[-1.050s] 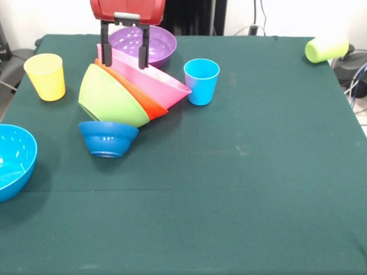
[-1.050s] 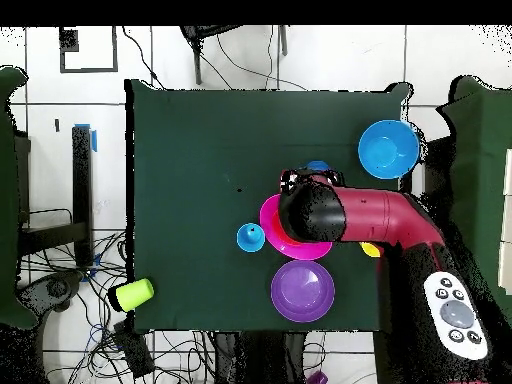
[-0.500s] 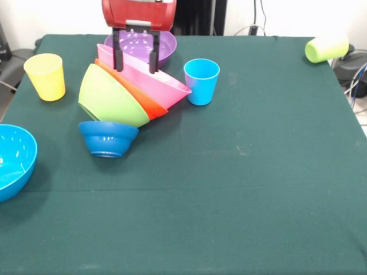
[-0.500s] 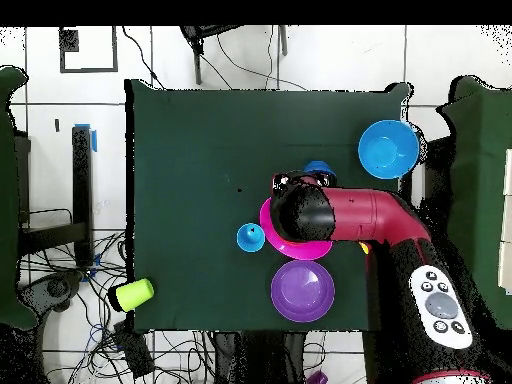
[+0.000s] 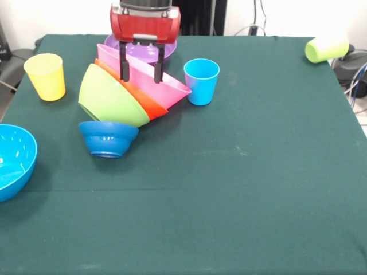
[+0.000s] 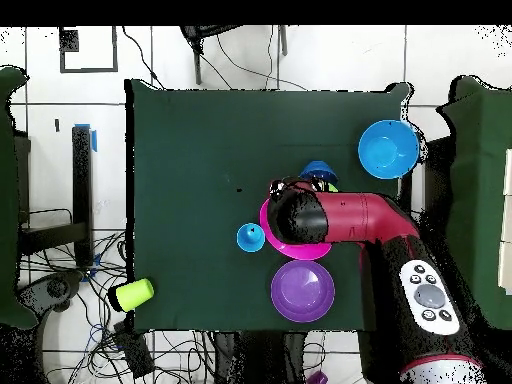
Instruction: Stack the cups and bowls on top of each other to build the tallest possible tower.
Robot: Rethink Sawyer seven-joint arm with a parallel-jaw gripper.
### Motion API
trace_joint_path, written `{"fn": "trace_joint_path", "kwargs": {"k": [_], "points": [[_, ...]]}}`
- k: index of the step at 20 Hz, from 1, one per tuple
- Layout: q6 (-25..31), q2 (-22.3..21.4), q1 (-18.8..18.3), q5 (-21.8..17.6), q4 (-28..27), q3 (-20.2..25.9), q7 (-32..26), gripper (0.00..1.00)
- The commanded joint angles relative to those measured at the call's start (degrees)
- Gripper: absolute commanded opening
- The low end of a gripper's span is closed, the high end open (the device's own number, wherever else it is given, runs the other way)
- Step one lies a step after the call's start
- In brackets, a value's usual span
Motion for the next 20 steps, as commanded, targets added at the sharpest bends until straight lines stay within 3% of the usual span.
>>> {"fn": "trace_joint_path", "kwargs": {"k": [1, 8, 20], "points": [[-4.46, 5.1, 2.56, -6.96, -2.21, -1.66, 1.25, 1.0], [-9.61, 8.74, 3.9, -9.63, -4.26, -4.49, 3.0, 1.0], [-15.31, 12.93, 6.54, -9.48, -6.48, -8.94, 3.59, 1.0]]}}
